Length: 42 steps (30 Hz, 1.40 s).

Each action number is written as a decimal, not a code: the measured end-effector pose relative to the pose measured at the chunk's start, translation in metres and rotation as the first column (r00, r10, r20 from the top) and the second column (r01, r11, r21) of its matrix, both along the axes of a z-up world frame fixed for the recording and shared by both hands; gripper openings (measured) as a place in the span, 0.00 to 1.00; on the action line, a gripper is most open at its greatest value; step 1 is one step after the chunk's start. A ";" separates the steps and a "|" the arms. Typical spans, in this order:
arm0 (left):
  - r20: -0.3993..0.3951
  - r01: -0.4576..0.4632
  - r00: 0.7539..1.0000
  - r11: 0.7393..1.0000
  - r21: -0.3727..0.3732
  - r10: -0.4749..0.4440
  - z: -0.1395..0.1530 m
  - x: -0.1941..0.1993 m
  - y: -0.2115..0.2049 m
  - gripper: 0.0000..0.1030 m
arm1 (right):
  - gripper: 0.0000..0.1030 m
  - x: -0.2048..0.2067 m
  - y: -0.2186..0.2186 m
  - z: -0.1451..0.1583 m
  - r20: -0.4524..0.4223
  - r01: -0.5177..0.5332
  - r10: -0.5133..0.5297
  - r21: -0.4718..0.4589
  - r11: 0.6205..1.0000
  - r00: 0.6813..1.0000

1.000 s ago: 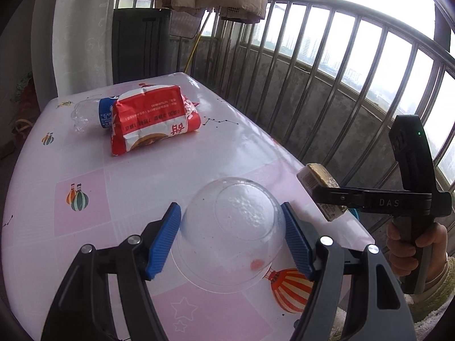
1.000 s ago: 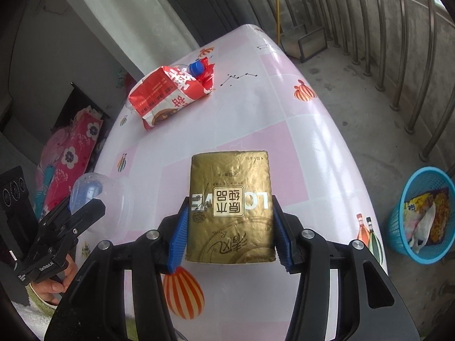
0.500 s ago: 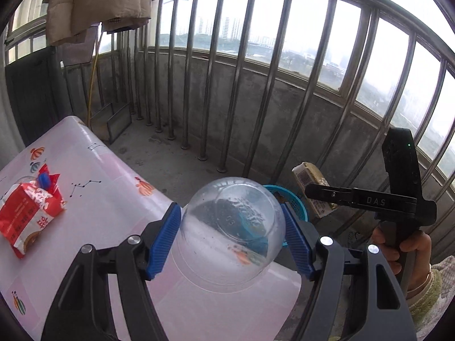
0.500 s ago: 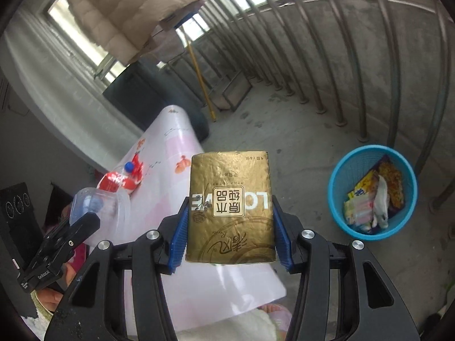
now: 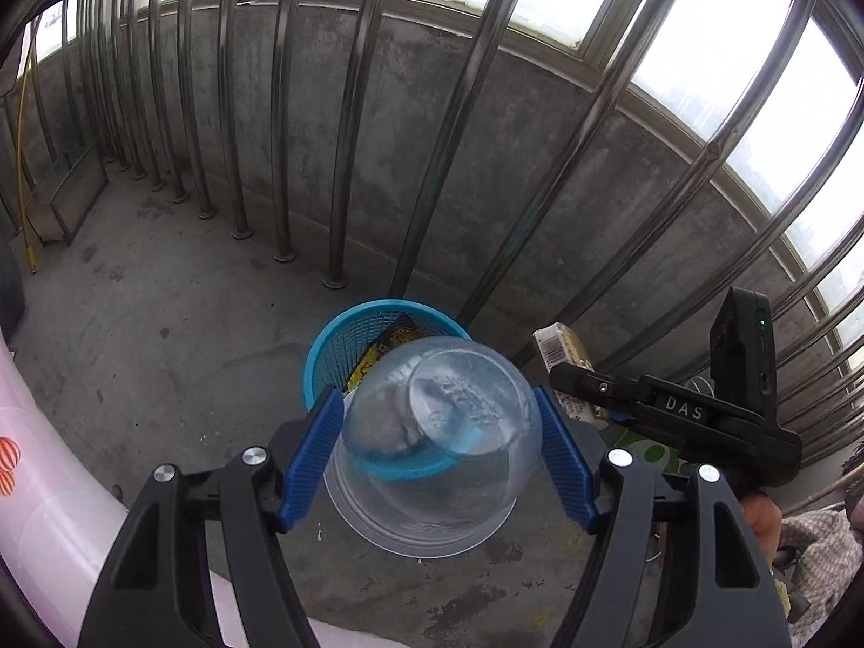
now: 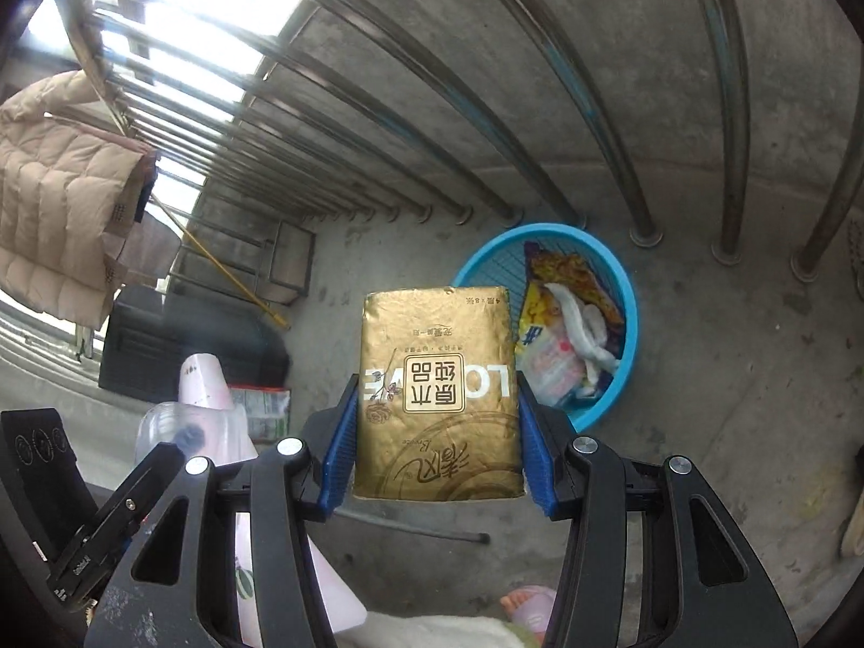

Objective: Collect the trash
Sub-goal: 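Carry the tissue pack and clear cup over the wastebasket, then open both grippers over the blue wastebasket, dropping the tissue pack and cup, then move both grippers back over the table toward the red bag and white tissue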

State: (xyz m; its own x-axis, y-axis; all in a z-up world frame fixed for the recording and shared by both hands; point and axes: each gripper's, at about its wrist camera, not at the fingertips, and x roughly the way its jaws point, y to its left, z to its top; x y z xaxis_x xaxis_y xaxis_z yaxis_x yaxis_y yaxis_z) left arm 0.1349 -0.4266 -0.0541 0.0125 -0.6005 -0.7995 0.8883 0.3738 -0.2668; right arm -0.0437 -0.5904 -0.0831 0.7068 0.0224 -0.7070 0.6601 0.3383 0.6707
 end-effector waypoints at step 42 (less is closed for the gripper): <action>0.063 -0.738 0.558 0.530 -0.418 0.827 0.121 0.077 0.476 0.82 | 0.72 0.237 0.201 0.134 0.133 -0.613 0.651 -0.240 0.752 0.747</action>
